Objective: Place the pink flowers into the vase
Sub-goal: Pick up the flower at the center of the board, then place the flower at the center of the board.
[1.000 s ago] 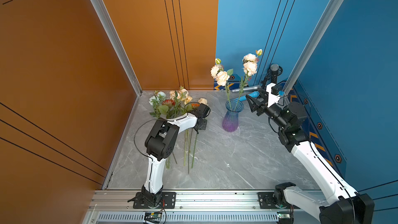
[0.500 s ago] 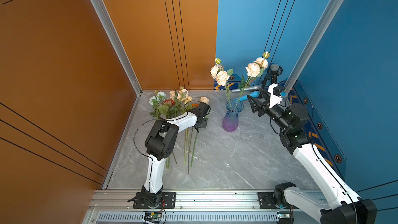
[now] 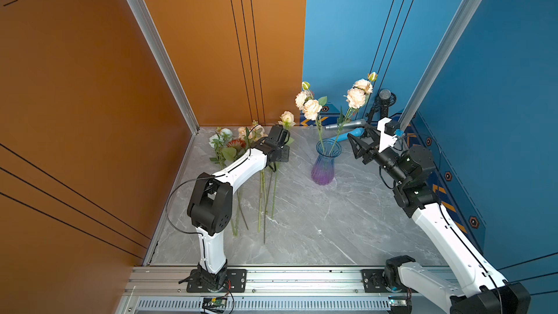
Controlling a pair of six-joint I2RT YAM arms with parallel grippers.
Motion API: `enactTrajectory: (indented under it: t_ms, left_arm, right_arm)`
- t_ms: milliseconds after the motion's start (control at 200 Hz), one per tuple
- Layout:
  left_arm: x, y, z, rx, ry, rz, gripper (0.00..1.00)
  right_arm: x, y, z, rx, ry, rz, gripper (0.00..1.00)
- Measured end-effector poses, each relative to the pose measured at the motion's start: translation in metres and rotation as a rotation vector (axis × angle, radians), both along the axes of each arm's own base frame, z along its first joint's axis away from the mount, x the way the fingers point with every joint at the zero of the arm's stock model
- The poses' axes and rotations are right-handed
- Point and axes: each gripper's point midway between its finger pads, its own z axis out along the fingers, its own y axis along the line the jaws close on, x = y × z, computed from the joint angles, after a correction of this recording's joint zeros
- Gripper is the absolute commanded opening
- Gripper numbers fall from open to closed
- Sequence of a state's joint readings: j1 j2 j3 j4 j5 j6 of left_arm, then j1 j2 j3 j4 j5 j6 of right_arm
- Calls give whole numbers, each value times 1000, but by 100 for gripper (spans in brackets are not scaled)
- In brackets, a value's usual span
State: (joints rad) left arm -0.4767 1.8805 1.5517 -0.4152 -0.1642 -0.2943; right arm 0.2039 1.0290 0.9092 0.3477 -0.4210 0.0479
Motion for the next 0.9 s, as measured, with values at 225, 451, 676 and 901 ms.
enactTrajectory:
  t_ms: [225,451,676,901]
  left_arm:
    - [-13,11,68,-71,-157,0,1]
    - [-30,29,120,-129,-324,-2,2]
    - [-48,37,128,-171,-430,-34,2]
    - [-52,40,128,-288,-481,-110,3]
  right_arm:
    - [0,1,0,1,1,3,77]
    - [-3,7,0,3,3,22,77]
    - [-4,11,-1,2,5,35,77]
    - [-6,17,-3,-1,9,59,77]
